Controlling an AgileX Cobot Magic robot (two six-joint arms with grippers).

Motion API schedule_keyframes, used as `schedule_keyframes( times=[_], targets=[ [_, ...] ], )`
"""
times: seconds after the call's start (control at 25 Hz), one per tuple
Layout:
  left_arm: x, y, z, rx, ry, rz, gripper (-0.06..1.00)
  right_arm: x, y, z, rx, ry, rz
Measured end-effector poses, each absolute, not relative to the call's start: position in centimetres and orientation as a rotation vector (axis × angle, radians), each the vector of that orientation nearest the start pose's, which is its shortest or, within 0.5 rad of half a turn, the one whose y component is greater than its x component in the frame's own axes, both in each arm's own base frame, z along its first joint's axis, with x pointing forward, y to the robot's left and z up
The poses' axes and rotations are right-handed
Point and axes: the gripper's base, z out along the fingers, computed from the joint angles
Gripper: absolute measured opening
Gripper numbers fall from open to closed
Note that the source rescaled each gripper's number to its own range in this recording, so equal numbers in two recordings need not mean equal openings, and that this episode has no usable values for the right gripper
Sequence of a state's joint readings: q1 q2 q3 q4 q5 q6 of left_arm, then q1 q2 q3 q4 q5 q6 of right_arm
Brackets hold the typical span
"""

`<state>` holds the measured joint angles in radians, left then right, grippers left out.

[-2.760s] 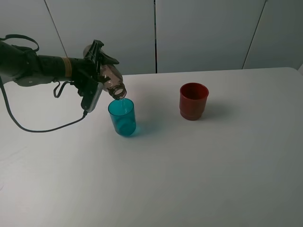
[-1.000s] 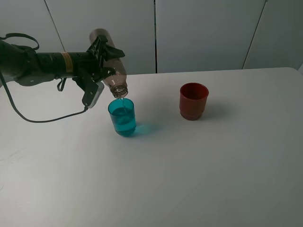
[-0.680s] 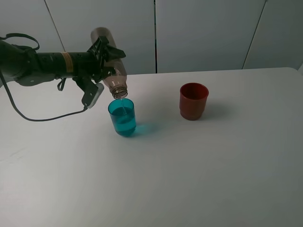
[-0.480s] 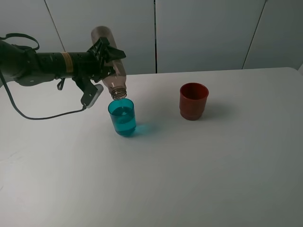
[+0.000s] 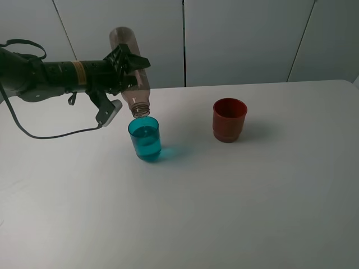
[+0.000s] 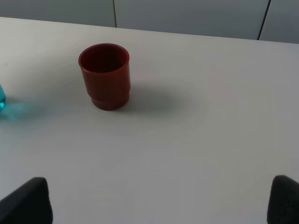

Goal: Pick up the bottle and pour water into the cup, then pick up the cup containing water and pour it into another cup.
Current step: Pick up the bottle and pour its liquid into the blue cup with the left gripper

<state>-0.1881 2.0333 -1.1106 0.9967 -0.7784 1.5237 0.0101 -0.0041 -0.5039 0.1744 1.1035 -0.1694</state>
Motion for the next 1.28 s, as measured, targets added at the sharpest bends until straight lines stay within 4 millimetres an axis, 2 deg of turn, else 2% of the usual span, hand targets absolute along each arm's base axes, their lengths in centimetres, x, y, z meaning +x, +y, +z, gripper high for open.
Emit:
schedule_keyframes(
  times=[0.76, 1.12, 1.28],
  targets=[
    [39.6, -13.1, 16.3, 1.934, 0.13, 0.878, 0.02, -0.9, 1.4, 27.6, -0.199, 2.059, 0.112],
    [38.8, -13.1, 15.9, 1.927, 0.219, 0.774, 0.02, -0.9, 1.4, 27.6, -0.199, 2.059, 0.112],
    [38.4, -12.8, 16.2, 1.897, 0.336, 0.695, 0.02, -0.9, 1.4, 27.6, -0.199, 2.059, 0.112]
  ],
)
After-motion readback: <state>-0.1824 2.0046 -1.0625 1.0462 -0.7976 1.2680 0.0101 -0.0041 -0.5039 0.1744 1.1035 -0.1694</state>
